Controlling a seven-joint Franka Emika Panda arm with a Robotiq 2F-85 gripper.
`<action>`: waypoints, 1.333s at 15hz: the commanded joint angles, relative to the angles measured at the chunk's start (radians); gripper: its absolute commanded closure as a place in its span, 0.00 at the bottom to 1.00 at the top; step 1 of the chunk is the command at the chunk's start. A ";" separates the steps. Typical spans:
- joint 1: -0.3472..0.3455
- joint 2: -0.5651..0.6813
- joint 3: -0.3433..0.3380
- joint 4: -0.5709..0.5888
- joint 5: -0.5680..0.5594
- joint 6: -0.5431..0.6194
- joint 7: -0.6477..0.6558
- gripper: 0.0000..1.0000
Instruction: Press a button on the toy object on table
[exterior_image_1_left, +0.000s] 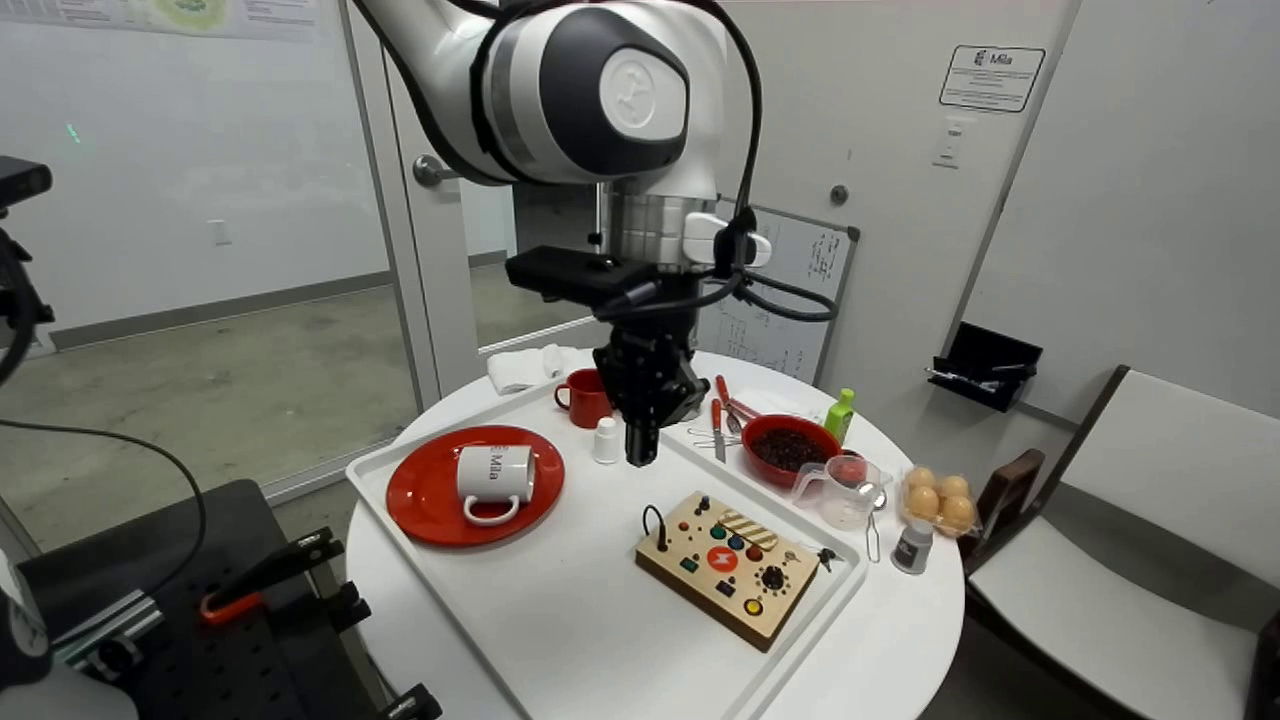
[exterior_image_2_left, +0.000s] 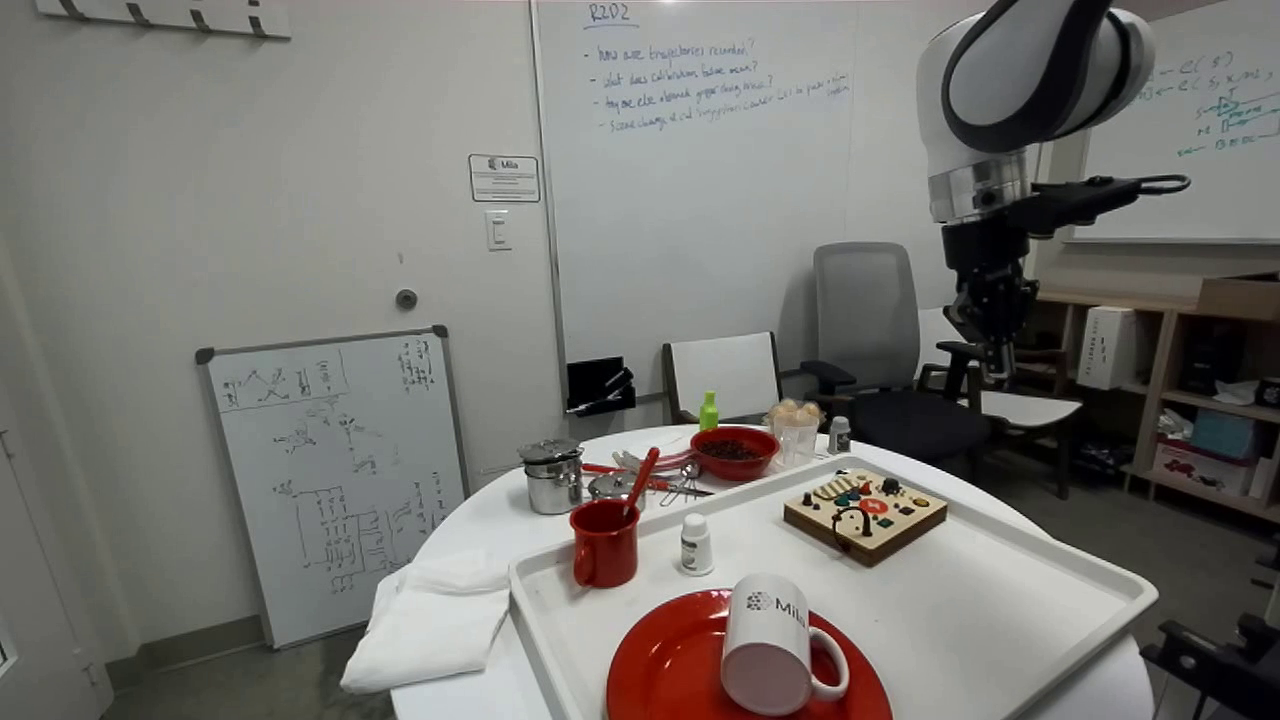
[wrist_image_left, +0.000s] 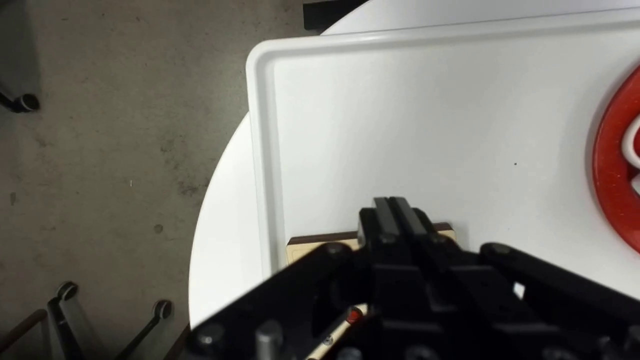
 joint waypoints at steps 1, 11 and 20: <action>0.008 0.113 0.004 0.067 0.065 0.034 -0.127 0.93; 0.009 0.413 0.010 0.282 0.147 0.036 -0.147 0.93; 0.006 0.460 -0.009 0.325 0.207 0.039 -0.092 0.94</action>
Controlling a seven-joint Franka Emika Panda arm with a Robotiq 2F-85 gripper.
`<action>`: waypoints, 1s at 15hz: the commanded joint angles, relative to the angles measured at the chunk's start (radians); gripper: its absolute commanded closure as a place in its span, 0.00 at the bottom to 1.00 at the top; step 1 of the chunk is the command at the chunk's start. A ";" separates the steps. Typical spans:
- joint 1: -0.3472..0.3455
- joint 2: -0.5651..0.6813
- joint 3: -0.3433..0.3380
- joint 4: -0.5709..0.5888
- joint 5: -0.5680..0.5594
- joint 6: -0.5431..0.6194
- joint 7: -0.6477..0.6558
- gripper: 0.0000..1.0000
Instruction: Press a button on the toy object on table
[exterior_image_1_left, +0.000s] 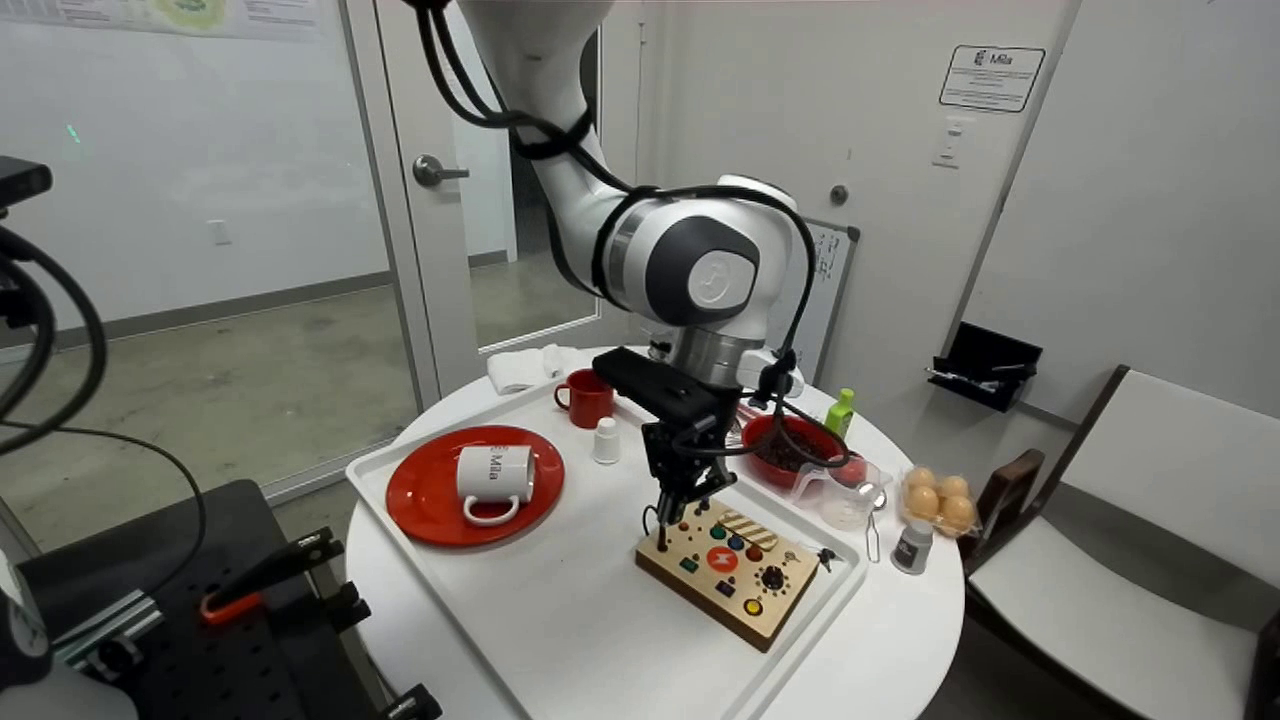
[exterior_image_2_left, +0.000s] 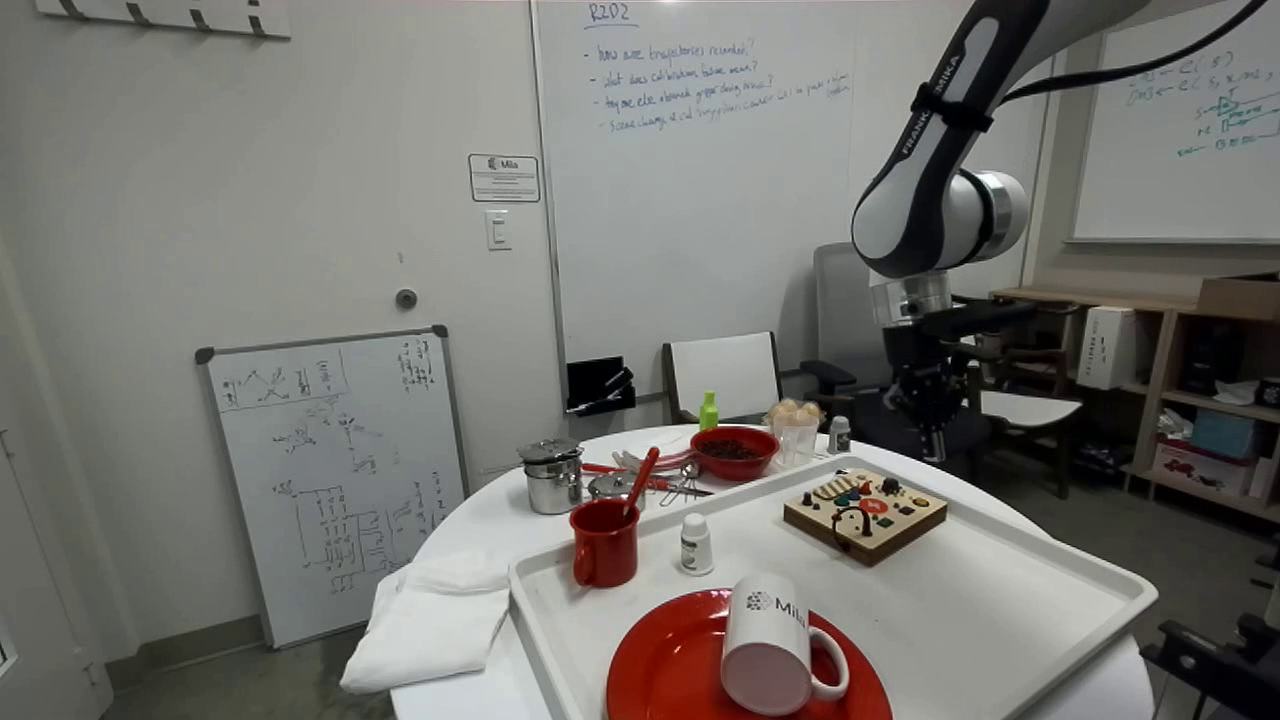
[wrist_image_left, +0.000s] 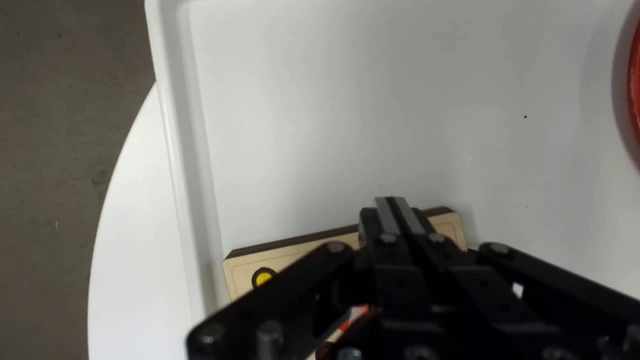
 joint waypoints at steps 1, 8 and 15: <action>0.006 0.001 -0.007 0.005 0.006 -0.003 -0.003 0.94; 0.018 0.084 0.009 0.035 -0.019 0.114 -0.047 0.93; -0.001 0.241 0.036 0.155 -0.010 0.114 -0.141 0.93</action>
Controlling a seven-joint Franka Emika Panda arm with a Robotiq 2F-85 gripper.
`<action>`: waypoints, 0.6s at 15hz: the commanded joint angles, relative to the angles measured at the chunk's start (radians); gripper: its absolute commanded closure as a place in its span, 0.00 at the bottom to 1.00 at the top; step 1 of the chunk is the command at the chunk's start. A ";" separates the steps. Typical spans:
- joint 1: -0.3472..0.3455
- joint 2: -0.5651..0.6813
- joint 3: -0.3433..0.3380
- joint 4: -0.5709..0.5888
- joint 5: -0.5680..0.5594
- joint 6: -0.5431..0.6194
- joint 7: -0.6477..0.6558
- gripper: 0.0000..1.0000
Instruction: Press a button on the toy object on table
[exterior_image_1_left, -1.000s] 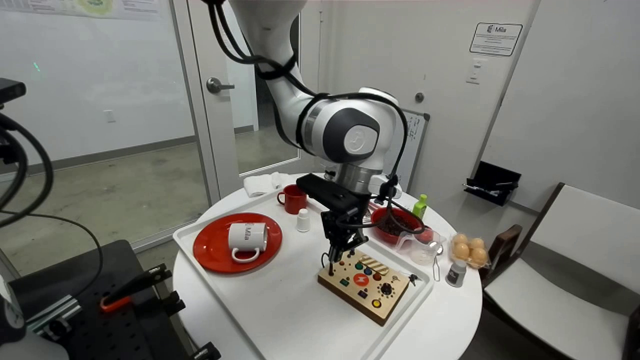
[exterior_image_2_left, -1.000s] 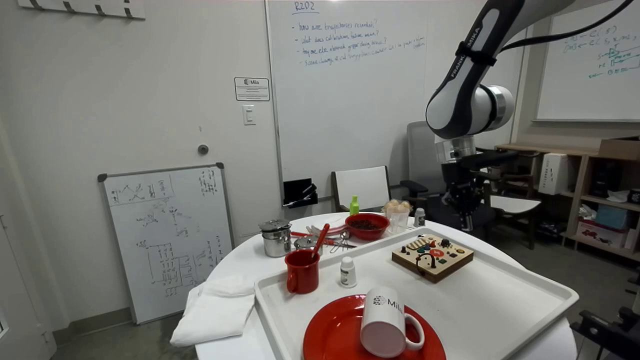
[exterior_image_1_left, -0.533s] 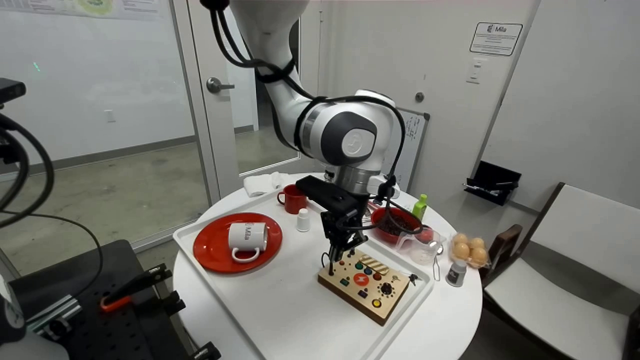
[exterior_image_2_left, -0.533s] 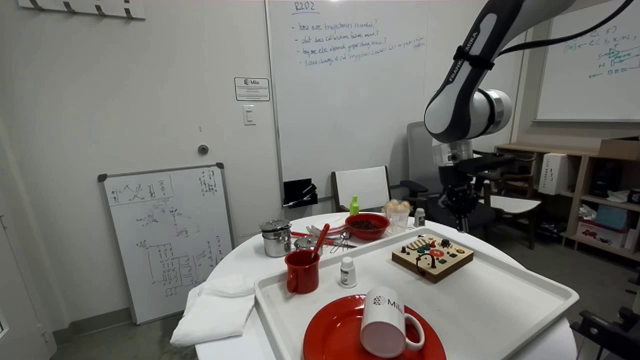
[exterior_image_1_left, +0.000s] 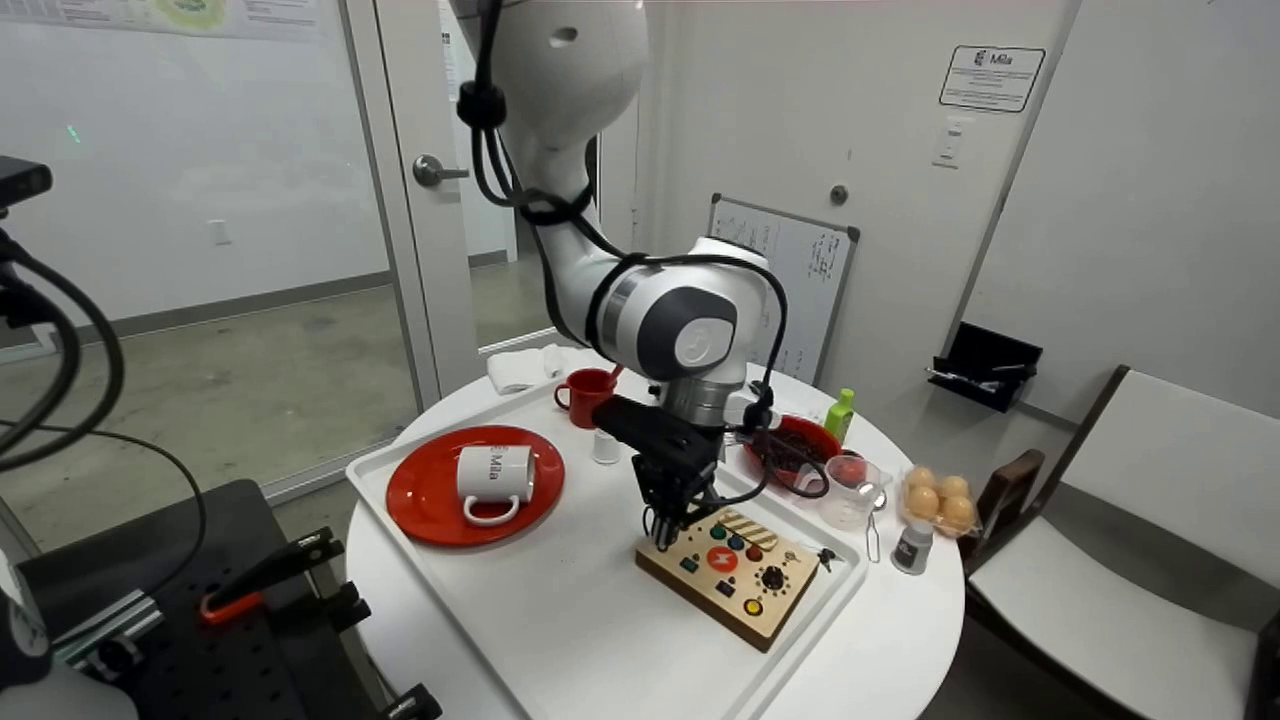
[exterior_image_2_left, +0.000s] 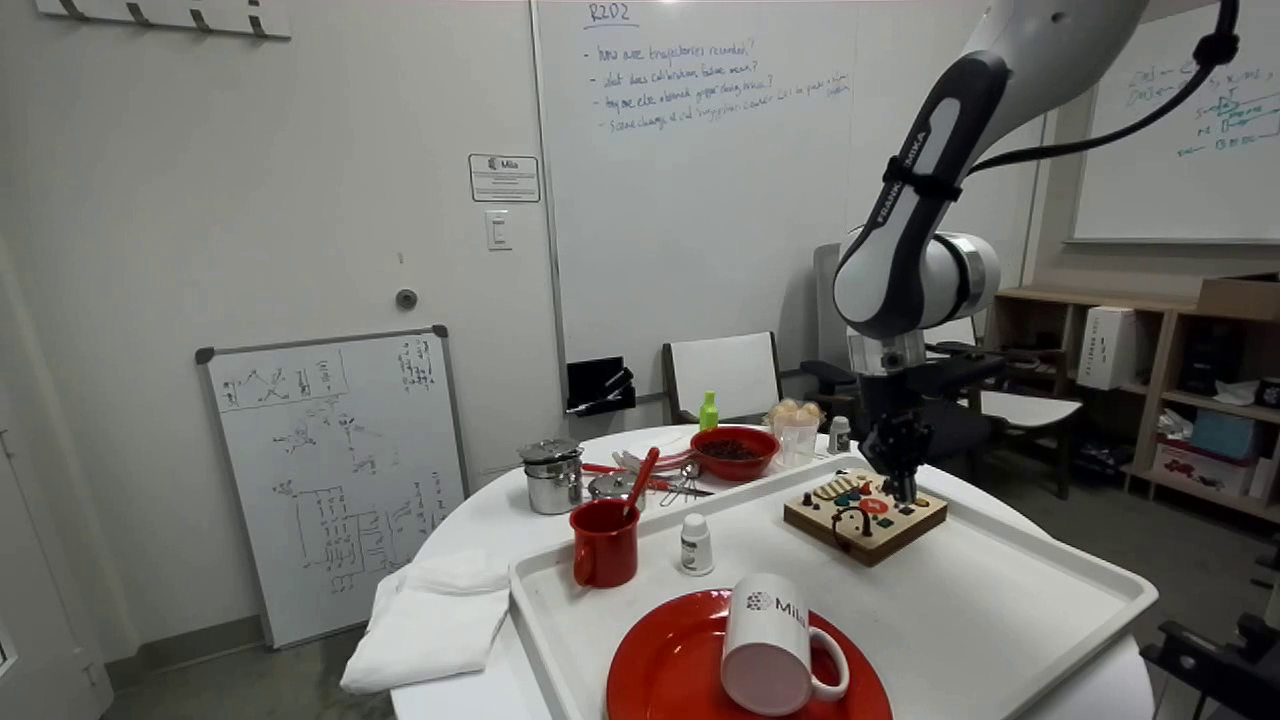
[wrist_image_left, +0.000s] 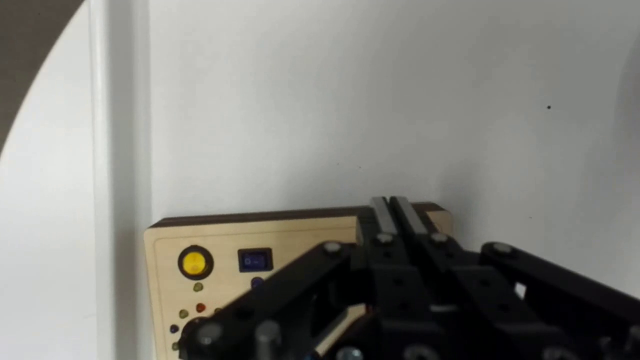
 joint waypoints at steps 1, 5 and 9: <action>0.000 0.024 -0.001 0.022 0.002 -0.003 -0.006 0.93; -0.004 0.068 0.000 0.062 0.001 -0.004 -0.015 0.93; -0.008 0.094 -0.007 0.090 0.007 -0.001 -0.004 0.95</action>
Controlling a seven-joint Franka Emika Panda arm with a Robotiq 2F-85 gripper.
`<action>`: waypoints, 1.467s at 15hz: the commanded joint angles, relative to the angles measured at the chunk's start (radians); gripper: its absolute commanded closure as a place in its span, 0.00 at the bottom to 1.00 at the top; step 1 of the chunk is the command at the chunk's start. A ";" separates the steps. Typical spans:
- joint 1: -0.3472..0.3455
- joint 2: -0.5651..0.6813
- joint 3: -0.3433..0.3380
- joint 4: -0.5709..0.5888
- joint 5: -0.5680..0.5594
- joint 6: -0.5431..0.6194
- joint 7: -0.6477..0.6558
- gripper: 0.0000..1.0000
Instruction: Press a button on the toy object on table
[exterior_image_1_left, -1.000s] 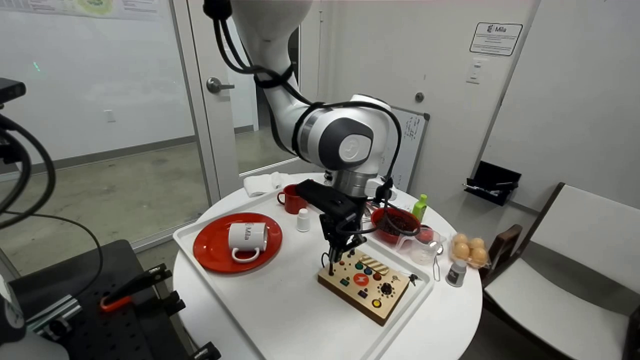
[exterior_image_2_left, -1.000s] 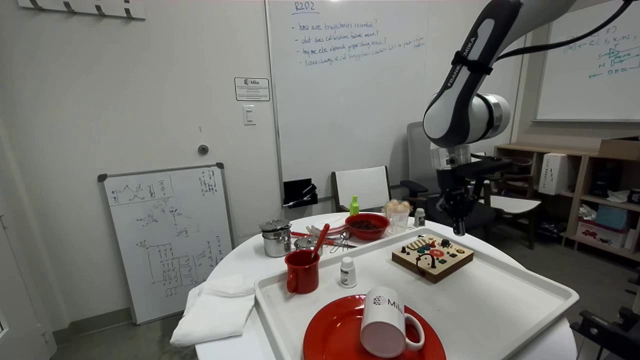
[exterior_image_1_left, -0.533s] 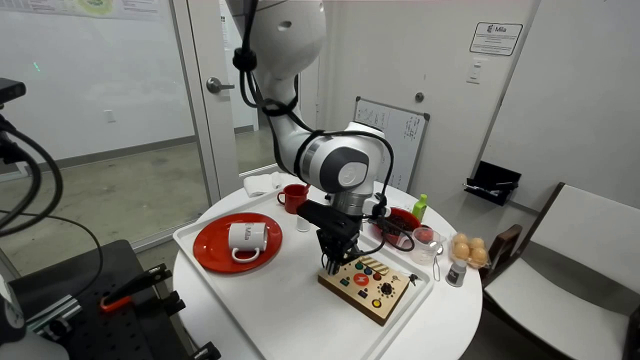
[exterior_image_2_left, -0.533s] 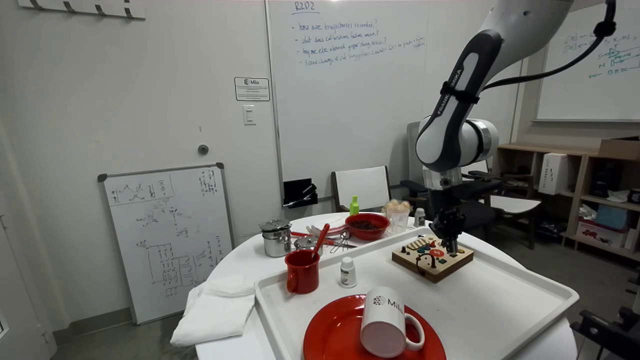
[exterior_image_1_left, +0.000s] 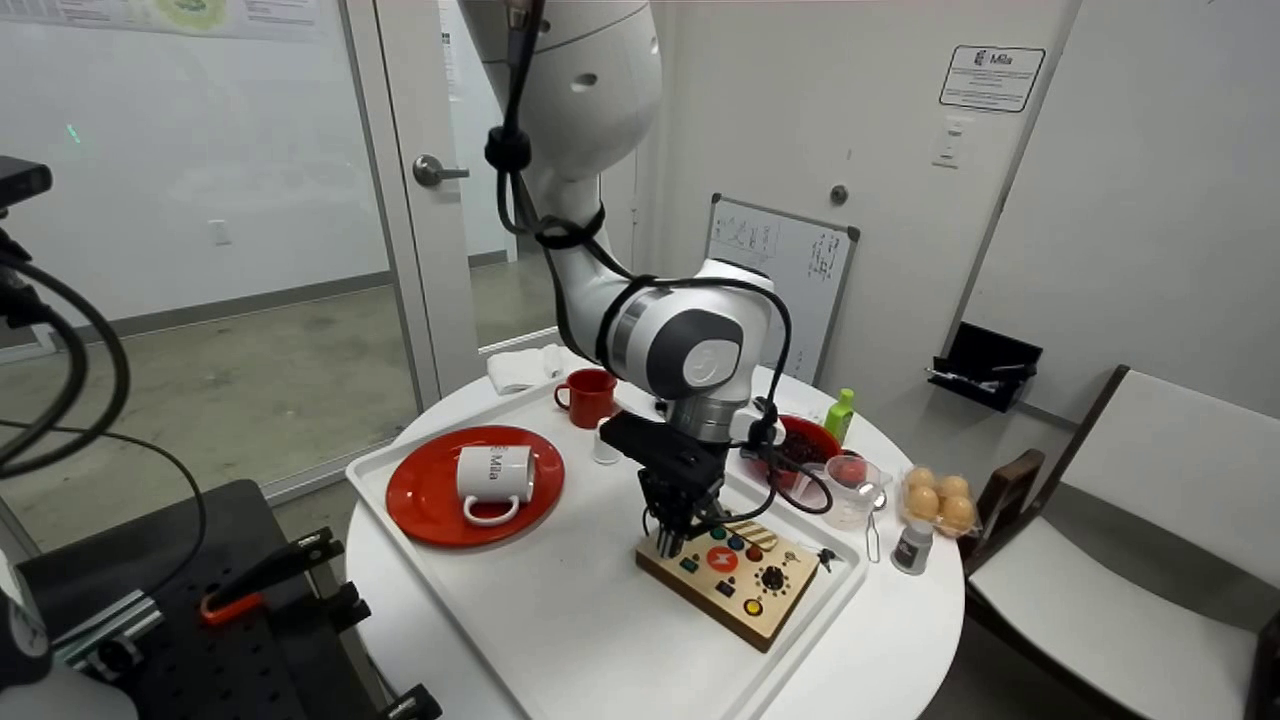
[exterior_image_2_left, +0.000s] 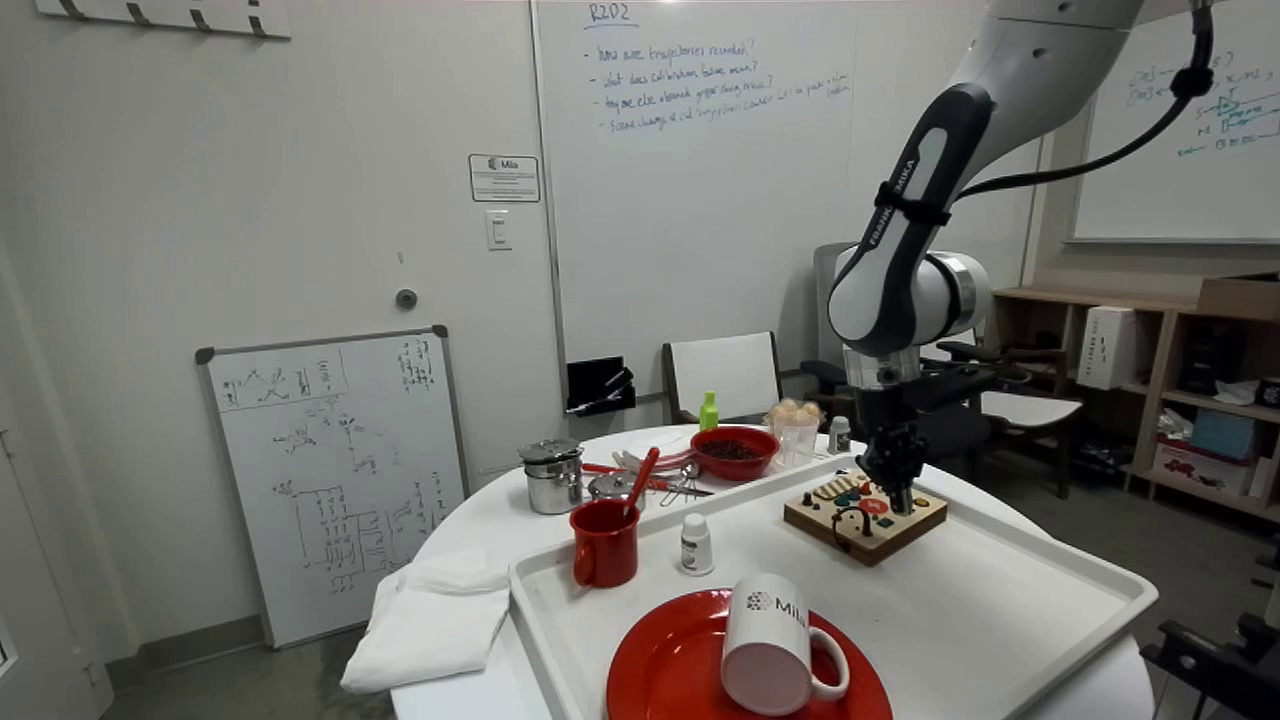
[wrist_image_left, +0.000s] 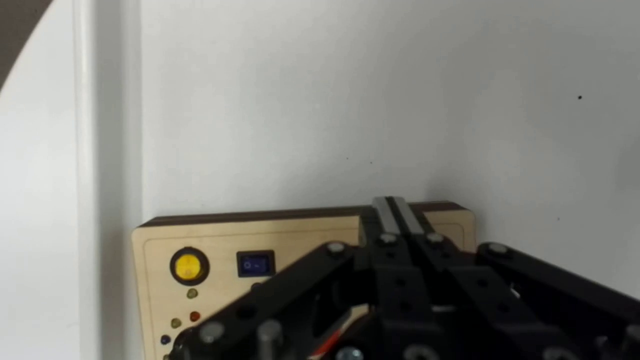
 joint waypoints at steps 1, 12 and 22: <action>0.001 0.031 -0.012 0.035 0.000 0.003 0.012 0.93; 0.000 0.106 -0.022 0.139 0.000 0.016 0.015 0.93; -0.005 0.149 -0.020 0.185 0.005 0.010 0.019 0.94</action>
